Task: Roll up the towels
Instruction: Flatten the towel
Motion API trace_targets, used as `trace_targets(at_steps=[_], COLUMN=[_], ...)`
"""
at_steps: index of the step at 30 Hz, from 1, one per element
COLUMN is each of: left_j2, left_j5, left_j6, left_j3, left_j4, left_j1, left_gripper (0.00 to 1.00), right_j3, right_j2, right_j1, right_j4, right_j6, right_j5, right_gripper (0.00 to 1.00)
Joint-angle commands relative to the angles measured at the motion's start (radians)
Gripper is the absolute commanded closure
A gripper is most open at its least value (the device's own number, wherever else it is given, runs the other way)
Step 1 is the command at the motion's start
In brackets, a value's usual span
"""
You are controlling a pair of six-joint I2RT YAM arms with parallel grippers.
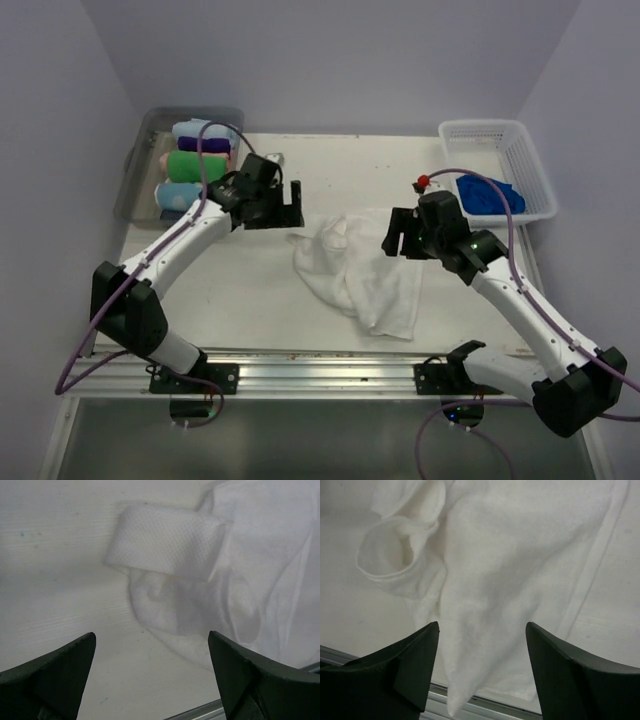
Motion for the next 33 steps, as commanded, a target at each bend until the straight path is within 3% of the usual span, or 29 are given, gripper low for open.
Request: trace_targets(at_steps=[1, 5, 11, 14, 15, 17, 18, 20, 21, 23, 24, 26, 27, 30, 33], left_j2=[0.075, 0.136, 0.23, 0.279, 0.284, 0.285, 0.284, 0.285, 0.285, 0.27, 0.261, 0.224, 0.215, 0.204, 0.172], left_j5=[0.072, 0.079, 0.134, 0.16, 0.163, 0.168, 0.172, 0.169, 0.166, 0.159, 0.156, 0.168, 0.18, 0.27, 0.237], left_j6=[-0.009, -0.012, -0.023, -0.029, -0.031, -0.031, -0.029, -0.015, -0.009, 0.009, 0.014, 0.021, 0.014, -0.028, -0.009], left_j3=[0.082, 0.116, 0.068, 0.07, 0.07, 0.074, 0.083, 0.102, 0.114, 0.148, 0.166, 0.194, 0.211, 0.368, 0.479], left_j4=[0.061, 0.071, 0.16, 0.174, 0.179, 0.182, 0.182, 0.171, 0.15, 0.13, 0.13, 0.127, 0.137, 0.136, 0.104], left_j1=[-0.12, -0.196, -0.219, -0.219, -0.219, -0.219, -0.217, -0.213, -0.21, -0.191, -0.172, -0.139, -0.121, 0.001, 0.029], left_gripper=[0.02, 0.0, 0.04, 0.25, 0.45, 0.65, 0.84, 1.0, 1.0, 1.0, 1.0, 1.0, 1.0, 1.0, 1.0], right_j3=[-0.08, -0.155, -0.291, -0.351, -0.37, -0.379, -0.374, -0.353, -0.31, -0.211, -0.171, -0.055, -0.016, 0.174, 0.424], right_j2=[-0.01, -0.054, -0.059, -0.058, -0.049, -0.027, 0.005, 0.036, 0.047, 0.07, 0.077, 0.103, 0.116, 0.171, 0.224], right_j1=[0.01, 0.029, 0.155, 0.192, 0.206, 0.211, 0.214, 0.212, 0.214, 0.212, 0.192, 0.134, 0.038, -0.097, -0.112], right_j4=[-0.072, -0.083, 0.006, 0.072, 0.086, 0.113, 0.115, 0.077, 0.054, -0.015, -0.032, -0.044, -0.035, 0.008, -0.032], right_j6=[0.021, 0.053, 0.162, 0.208, 0.22, 0.224, 0.215, 0.201, 0.178, 0.153, 0.114, 0.06, 0.011, -0.06, -0.117], right_j5=[-0.05, -0.122, -0.194, -0.225, -0.239, -0.245, -0.238, -0.175, -0.135, 0.026, 0.081, 0.157, 0.149, 0.115, 0.169], right_gripper=[0.24, 0.18, 0.18, 0.24, 0.3, 0.37, 0.47, 0.6, 0.8, 0.97, 1.0, 1.0, 1.0, 1.0, 1.0])
